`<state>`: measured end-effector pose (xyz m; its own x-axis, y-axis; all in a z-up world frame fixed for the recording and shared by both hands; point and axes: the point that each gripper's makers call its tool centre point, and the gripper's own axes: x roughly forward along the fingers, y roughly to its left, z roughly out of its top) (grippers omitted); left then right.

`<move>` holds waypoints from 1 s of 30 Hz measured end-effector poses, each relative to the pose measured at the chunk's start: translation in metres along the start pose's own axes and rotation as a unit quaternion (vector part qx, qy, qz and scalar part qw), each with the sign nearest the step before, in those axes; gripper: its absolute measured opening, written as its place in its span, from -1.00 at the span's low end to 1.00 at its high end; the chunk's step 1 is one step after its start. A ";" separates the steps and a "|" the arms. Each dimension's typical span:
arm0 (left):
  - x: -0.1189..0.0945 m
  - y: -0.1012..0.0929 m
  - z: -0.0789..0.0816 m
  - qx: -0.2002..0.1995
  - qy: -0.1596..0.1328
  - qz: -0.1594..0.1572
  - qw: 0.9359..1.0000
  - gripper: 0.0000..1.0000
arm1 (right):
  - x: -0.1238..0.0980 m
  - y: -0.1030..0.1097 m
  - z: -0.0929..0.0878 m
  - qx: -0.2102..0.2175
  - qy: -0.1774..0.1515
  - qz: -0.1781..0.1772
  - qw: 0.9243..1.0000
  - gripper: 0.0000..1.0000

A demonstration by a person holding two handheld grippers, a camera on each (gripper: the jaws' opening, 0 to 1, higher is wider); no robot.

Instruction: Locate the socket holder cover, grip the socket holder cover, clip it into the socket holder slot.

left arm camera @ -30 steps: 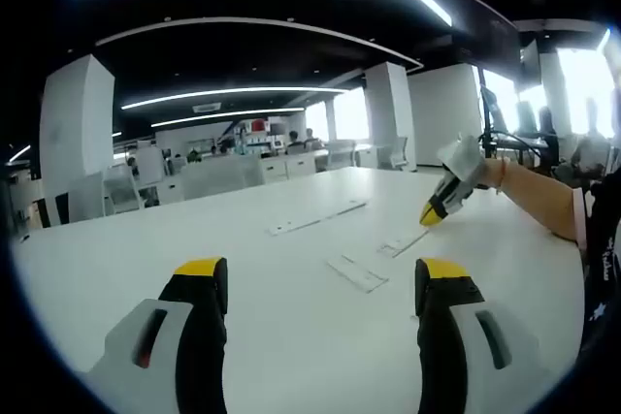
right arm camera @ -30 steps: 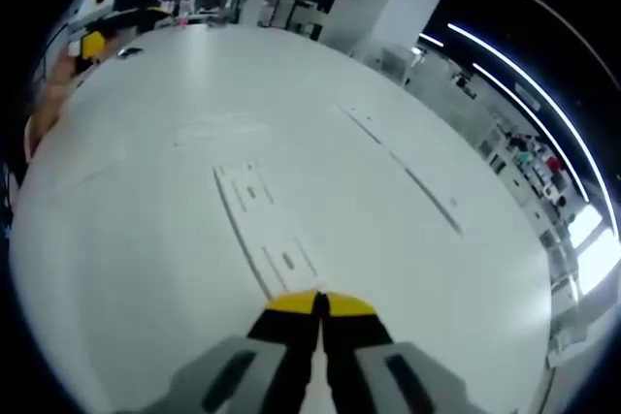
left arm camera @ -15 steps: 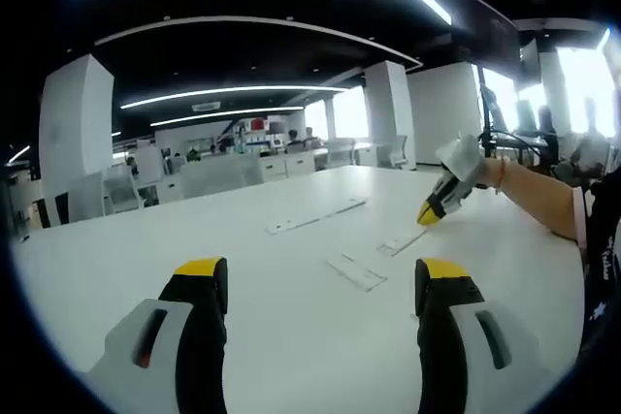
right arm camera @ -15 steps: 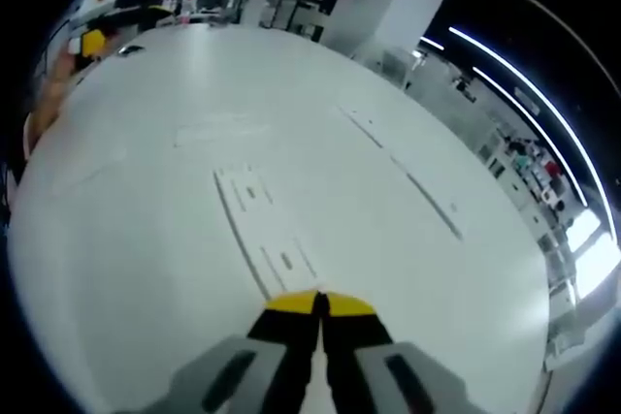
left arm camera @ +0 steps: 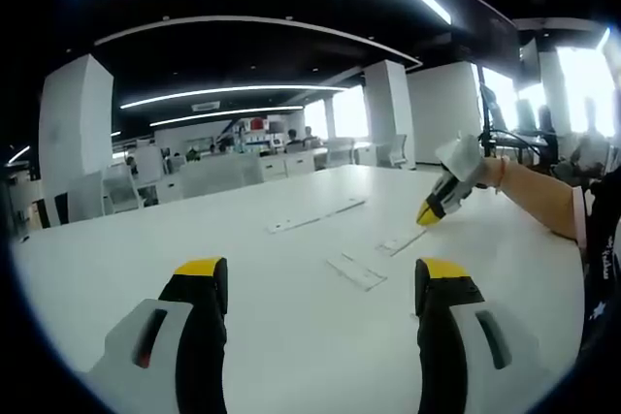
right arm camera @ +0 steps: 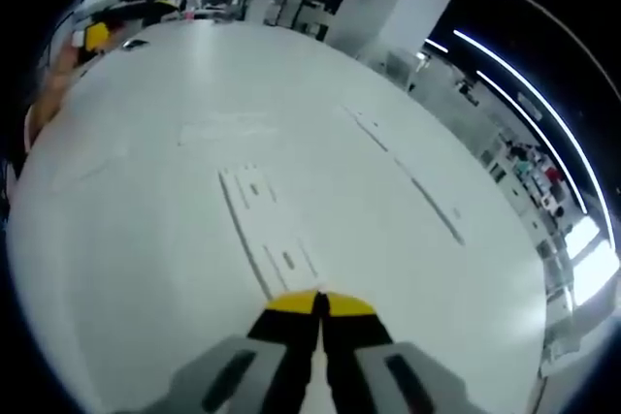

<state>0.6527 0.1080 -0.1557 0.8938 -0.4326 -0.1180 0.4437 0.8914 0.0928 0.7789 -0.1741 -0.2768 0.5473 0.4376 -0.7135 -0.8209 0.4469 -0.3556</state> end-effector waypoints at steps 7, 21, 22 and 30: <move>0.000 0.001 0.001 0.000 0.000 0.000 1.000 0.56 | 0.002 0.000 0.003 -0.004 -0.001 -0.001 1.000 -0.92; 0.002 0.000 0.000 0.001 0.002 -0.003 1.000 0.56 | 0.002 0.000 0.003 0.016 -0.002 0.004 1.000 -0.93; 0.002 0.000 0.000 0.001 0.002 -0.004 1.000 0.56 | 0.002 0.000 0.003 0.017 -0.003 0.004 1.000 -0.93; 0.003 0.002 -0.002 0.002 0.006 -0.004 1.000 0.56 | 0.002 0.000 0.002 0.035 -0.006 0.010 0.999 -0.92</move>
<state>0.6558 0.1086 -0.1583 0.8892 -0.4383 -0.1312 0.4515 0.8870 0.0967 0.7799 -0.1713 -0.2768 0.5333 0.4558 -0.7126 -0.8183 0.4913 -0.2983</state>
